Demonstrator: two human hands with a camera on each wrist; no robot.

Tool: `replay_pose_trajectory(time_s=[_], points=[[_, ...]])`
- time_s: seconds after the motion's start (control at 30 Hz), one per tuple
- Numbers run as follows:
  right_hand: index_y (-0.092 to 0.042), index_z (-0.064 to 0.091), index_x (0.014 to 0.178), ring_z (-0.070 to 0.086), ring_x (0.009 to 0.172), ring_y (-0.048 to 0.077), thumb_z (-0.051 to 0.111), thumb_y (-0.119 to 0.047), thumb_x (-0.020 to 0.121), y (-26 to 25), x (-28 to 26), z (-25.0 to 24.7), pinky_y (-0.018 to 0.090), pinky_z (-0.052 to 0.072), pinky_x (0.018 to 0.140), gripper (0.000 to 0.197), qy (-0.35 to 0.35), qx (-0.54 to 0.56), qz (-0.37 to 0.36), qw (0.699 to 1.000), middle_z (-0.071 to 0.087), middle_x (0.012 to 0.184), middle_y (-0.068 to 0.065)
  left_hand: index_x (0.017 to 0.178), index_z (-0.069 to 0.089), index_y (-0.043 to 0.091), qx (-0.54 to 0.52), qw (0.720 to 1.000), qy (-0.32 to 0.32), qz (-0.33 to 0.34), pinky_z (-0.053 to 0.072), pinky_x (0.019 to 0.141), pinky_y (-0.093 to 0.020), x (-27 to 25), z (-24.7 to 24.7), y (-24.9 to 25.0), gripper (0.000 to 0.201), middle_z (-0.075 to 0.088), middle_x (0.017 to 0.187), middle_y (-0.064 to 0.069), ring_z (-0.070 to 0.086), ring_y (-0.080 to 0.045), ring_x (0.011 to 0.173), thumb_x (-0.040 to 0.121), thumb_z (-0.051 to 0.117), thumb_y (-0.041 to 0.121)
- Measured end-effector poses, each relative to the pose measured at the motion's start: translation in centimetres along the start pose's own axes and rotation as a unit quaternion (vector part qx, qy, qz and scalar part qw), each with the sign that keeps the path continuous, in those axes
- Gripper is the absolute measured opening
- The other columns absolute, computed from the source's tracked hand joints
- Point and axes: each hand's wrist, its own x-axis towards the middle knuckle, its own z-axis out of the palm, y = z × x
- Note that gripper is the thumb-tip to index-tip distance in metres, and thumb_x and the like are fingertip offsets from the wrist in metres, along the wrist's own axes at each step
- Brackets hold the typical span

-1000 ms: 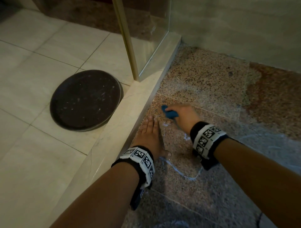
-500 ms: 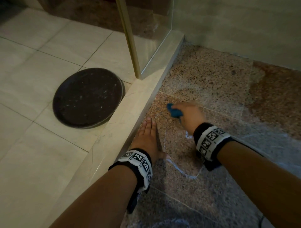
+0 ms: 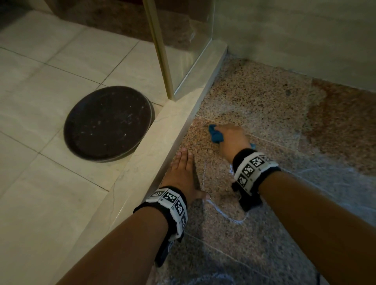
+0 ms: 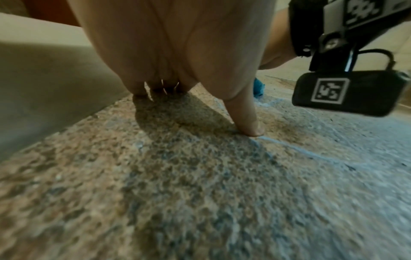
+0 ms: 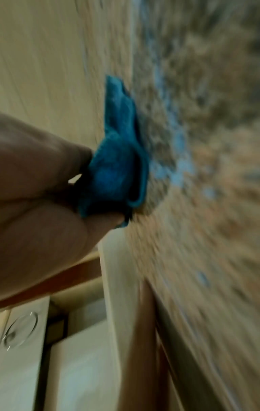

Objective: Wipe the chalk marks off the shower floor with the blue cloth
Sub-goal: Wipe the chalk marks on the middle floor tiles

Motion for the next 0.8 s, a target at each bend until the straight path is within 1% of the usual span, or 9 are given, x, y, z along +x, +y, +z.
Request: replay_pose_trajectory(time_s=[0.1,0.17,0.23,0.3,0.4,0.43,0.5,0.67,0.8], points=[[-0.019,0.034,0.144,0.023,0.138,0.03,0.04,-0.031,0.098,-2.5,-2.7,1.3,0.042,0.018,0.115,0.048,-0.022,0.057,-0.069,0.996,0.03,0.151,0.002,0.148,-0.023,0.007,0.011,1.0,0.001,0.001,-0.006,0.121,-0.037,0.1,0.1,0.0,0.13,-0.029,0.156,-0.009,-0.023,-0.025,0.145,0.074,0.061,0.072],[-0.02,0.035,0.144,0.021,0.139,0.024,0.033,-0.034,0.101,-3.1,-4.0,1.6,0.034,0.01,0.116,0.046,-0.03,0.057,-0.13,0.989,0.029,0.152,-0.002,0.148,-0.022,0.006,0.016,1.0,0.003,0.006,-0.005,0.121,-0.038,0.2,0.3,0.0,0.13,-0.027,0.157,-0.012,-0.022,-0.026,0.146,0.073,0.06,0.074],[-0.022,0.037,0.143,0.023,0.136,0.023,0.037,-0.025,0.101,-2.7,-4.0,1.6,0.031,0.014,0.113,0.043,-0.021,0.031,-0.177,0.984,0.029,0.152,-0.002,0.149,-0.021,0.006,0.013,1.0,0.002,0.007,-0.006,0.121,-0.037,0.3,0.3,-0.1,0.129,-0.027,0.157,-0.011,-0.021,-0.026,0.146,0.074,0.059,0.075],[-0.024,0.046,0.136,0.03,0.13,0.027,0.046,-0.016,0.097,-1.6,-3.0,1.7,0.035,0.029,0.108,0.04,-0.017,0.039,-0.177,0.983,0.032,0.147,0.003,0.148,-0.022,0.006,0.012,1.0,0.003,0.007,-0.007,0.121,-0.037,0.3,0.3,-0.2,0.13,-0.028,0.156,-0.011,-0.022,-0.025,0.146,0.073,0.059,0.075],[-0.031,0.054,0.101,0.049,0.103,0.028,0.054,-0.02,0.092,-0.5,-1.5,1.0,0.037,0.045,0.079,0.014,0.052,0.115,-0.108,0.986,0.042,0.12,0.008,0.148,-0.023,0.008,0.01,1.0,0.008,0.008,-0.006,0.121,-0.037,0.2,0.4,-0.2,0.13,-0.03,0.156,-0.009,-0.023,-0.024,0.145,0.073,0.06,0.074],[-0.033,0.054,0.103,0.049,0.103,0.031,0.052,-0.017,0.093,-0.6,-1.0,0.7,0.039,0.046,0.079,0.019,0.078,0.15,-0.057,0.984,0.042,0.119,0.009,0.148,-0.023,0.008,0.004,1.0,0.009,0.008,-0.005,0.121,-0.037,0.2,0.4,-0.3,0.131,-0.03,0.156,-0.008,-0.023,-0.024,0.145,0.073,0.062,0.073],[-0.027,0.051,0.128,0.043,0.114,0.038,0.046,-0.009,0.093,-1.8,-0.7,0.7,0.044,0.041,0.093,0.04,0.054,0.13,-0.003,0.99,0.039,0.13,0.018,0.148,-0.024,0.009,0.003,1.0,0.01,0.008,-0.004,0.121,-0.039,0.3,0.5,-0.3,0.131,-0.03,0.156,-0.007,-0.023,-0.023,0.145,0.072,0.063,0.073],[-0.026,0.044,0.136,0.031,0.122,0.034,0.047,0.002,0.09,-4.9,-2.3,2.9,0.04,0.035,0.104,0.054,0.001,0.071,-0.144,0.987,0.026,0.14,0.008,0.149,-0.021,0.007,0.025,1.0,-0.008,0.011,-0.001,0.121,-0.042,0.9,0.7,-0.3,0.131,-0.027,0.157,-0.011,-0.02,-0.026,0.146,0.072,0.057,0.077],[-0.025,0.052,0.132,0.043,0.116,0.036,0.048,-0.004,0.089,-1.3,0.1,1.9,0.042,0.039,0.097,0.048,0.06,0.08,-0.116,0.988,0.042,0.132,0.016,0.148,-0.025,0.007,0.023,1.0,0.004,0.009,-0.003,0.121,-0.041,0.7,0.9,-0.5,0.132,-0.03,0.156,-0.01,-0.023,-0.025,0.146,0.073,0.059,0.076]])
